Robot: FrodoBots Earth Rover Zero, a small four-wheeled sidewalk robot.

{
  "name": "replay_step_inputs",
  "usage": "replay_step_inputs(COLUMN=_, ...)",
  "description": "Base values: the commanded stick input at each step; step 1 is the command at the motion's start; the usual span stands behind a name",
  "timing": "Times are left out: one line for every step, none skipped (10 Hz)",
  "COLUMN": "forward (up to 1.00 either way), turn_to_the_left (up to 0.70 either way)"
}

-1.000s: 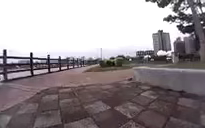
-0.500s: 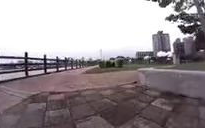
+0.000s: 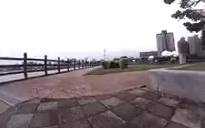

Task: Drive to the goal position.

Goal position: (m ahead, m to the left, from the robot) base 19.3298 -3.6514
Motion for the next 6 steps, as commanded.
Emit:
replay_step_inputs(forward=1.00, turn_to_the_left=0.00)
replay_step_inputs(forward=1.00, turn_to_the_left=0.00)
replay_step_inputs(forward=1.00, turn_to_the_left=0.00)
replay_step_inputs(forward=1.00, turn_to_the_left=0.00)
replay_step_inputs(forward=1.00, turn_to_the_left=0.00)
replay_step_inputs(forward=1.00, turn_to_the_left=0.00)
